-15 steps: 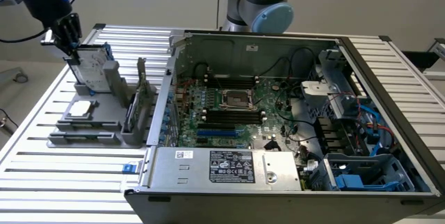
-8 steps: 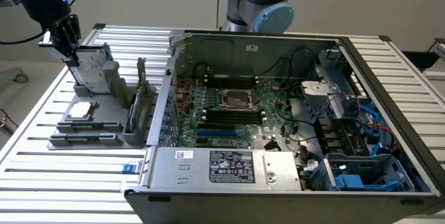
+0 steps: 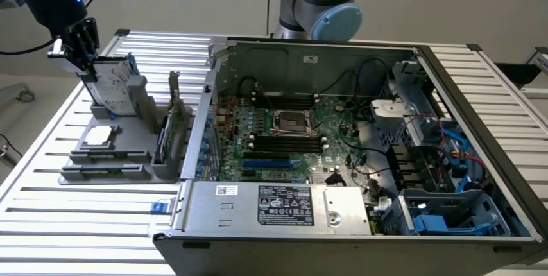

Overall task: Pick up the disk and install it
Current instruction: 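Pick up the disk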

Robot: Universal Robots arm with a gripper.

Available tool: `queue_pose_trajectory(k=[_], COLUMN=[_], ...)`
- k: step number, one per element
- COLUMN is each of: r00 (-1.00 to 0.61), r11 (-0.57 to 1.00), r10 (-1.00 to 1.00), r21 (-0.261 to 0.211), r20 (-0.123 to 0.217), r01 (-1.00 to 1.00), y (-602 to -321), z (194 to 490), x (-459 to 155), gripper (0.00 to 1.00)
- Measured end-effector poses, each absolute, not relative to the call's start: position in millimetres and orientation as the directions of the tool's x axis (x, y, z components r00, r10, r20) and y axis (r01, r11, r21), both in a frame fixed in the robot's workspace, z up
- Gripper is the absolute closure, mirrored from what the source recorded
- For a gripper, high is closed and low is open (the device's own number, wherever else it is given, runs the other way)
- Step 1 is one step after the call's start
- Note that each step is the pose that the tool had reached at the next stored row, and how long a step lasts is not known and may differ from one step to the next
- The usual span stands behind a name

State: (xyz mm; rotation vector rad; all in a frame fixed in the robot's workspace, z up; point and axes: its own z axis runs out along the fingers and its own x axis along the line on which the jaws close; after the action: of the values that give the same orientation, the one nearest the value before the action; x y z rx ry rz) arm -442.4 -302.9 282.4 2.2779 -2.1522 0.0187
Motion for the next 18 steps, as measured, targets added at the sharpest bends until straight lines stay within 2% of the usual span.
queue_pose_trajectory(k=[12, 18], r00=[0.057, 0.057], r11=[-0.057, -0.057], r10=[-0.998, -0.998], r21=[-0.003, -0.003], r20=[0.014, 0.014], r01=[-0.998, -0.998], y=[-302.9, -302.9], z=[283.4, 304.6], x=[-442.4, -442.4], gripper=[0.67, 0.67])
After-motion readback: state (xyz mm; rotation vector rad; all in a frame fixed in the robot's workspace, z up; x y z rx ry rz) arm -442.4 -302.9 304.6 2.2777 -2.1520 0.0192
